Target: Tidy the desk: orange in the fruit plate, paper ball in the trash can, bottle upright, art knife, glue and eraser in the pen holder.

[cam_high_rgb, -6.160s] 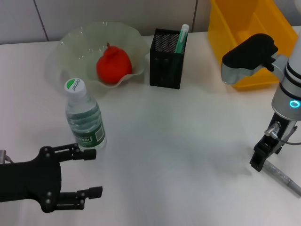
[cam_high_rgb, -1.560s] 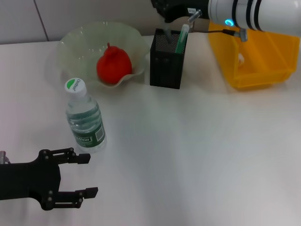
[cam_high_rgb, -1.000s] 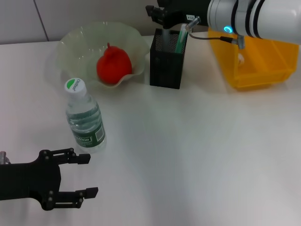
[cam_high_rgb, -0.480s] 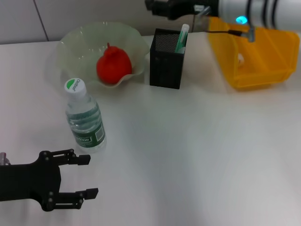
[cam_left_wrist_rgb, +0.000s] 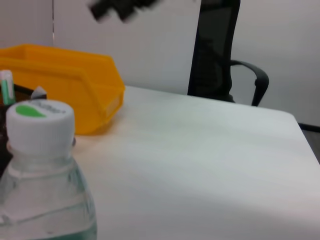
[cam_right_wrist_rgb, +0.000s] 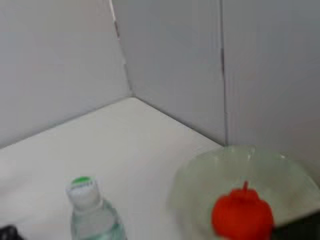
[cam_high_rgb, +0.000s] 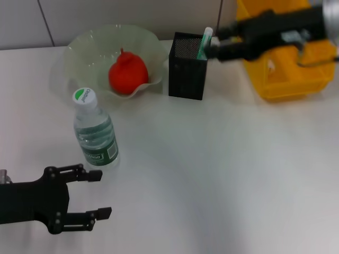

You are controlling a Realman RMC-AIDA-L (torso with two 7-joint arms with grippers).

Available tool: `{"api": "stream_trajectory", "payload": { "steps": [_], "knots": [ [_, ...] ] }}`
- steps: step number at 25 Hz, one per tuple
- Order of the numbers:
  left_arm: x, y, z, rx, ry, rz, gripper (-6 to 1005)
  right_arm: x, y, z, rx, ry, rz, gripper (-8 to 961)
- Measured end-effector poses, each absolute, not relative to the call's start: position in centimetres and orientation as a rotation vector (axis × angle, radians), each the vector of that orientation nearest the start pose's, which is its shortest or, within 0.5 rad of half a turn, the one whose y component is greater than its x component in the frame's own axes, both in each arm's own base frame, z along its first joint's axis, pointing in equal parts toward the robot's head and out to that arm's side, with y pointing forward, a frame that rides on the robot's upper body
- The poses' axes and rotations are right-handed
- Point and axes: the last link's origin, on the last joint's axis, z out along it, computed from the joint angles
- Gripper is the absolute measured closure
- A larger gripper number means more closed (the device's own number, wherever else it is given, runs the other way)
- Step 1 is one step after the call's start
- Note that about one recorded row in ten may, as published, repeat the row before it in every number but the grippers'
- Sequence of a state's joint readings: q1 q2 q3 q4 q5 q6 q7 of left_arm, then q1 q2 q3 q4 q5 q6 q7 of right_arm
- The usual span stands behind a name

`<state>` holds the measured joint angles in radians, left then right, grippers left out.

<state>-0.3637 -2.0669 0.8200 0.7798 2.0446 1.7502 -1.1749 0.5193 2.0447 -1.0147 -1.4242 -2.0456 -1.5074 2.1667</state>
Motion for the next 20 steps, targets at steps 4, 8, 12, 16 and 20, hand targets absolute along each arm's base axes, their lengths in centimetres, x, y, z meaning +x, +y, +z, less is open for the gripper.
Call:
{"api": "stream_trajectory", "payload": {
  "steps": [4, 8, 12, 16, 20],
  "knots": [
    [-28.7, 26.6, 0.2, -2.894, -0.313, -0.687, 214, 18.3, 34.1, 9.0, -2.642, 0.626, 0.438, 404],
    [-29.2, 26.1, -0.1, -2.828, -0.339, -0.772, 214, 22.8, 30.6, 7.4, -2.739, 0.542, 0.649, 406],
    [-29.7, 25.4, -1.2, -2.8, -0.348, -0.821, 214, 25.5, 29.2, 6.1, -2.784, 0.478, 0.731, 405],
    [-29.9, 25.2, -1.8, -2.796, -0.393, -0.828, 214, 28.4, 28.1, 3.9, -2.83, 0.431, 0.777, 395],
    [-30.3, 24.9, -2.2, -2.795, -0.435, -0.809, 214, 29.5, 27.4, 2.8, -2.835, 0.356, 0.787, 324]
  ]
}}
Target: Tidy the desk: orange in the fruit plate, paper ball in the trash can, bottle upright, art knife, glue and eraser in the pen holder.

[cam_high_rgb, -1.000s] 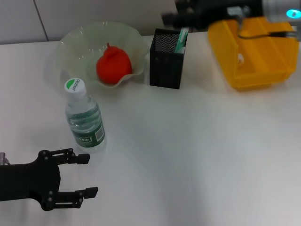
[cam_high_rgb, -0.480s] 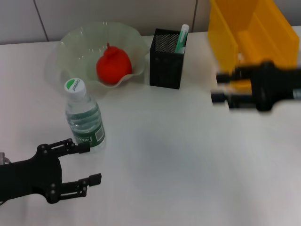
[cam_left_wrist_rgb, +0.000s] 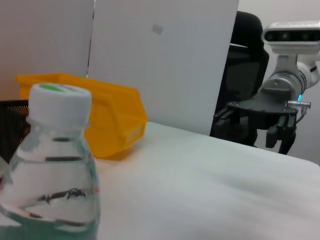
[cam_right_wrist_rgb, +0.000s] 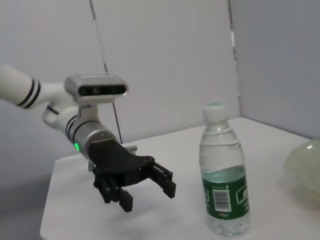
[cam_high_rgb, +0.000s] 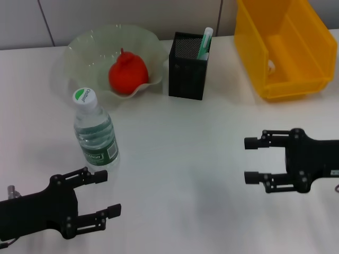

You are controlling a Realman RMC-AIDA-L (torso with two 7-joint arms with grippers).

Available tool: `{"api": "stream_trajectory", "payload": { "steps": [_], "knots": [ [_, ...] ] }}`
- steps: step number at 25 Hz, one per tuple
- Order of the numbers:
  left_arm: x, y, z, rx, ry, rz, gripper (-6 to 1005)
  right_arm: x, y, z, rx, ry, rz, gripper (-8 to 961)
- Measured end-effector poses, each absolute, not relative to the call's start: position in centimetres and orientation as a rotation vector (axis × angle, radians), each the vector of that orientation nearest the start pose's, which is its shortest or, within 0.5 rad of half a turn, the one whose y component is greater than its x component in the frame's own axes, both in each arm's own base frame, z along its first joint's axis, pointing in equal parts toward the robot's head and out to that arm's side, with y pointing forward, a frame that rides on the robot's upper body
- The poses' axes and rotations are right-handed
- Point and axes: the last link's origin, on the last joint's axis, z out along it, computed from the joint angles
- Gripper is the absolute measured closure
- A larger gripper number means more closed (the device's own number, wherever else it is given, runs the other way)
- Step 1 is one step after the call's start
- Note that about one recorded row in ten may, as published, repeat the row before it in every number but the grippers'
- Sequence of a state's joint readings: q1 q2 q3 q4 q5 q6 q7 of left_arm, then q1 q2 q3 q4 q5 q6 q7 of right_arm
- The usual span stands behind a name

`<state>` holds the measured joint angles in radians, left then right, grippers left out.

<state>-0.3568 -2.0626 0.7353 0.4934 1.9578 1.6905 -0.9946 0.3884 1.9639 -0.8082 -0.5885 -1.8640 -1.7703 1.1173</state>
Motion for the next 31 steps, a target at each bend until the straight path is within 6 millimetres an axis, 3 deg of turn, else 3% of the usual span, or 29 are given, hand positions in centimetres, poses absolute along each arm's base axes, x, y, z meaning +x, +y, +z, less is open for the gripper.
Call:
{"api": "stream_trajectory", "payload": {
  "steps": [3, 13, 31],
  "knots": [
    [-30.1, 25.0, -2.1, -2.829, -0.472, -0.814, 214, 29.9, 26.7, 2.5, -2.862, 0.325, 0.767, 229],
    [-29.6, 25.3, -0.9, -2.949, -0.472, -0.79, 214, 31.3, 25.1, 2.3, -2.866, 0.345, 0.725, 229],
    [-29.2, 25.4, -1.5, -2.973, -0.554, -0.784, 214, 31.3, 24.5, 1.6, -2.856, 0.355, 0.748, 229]
  ]
}}
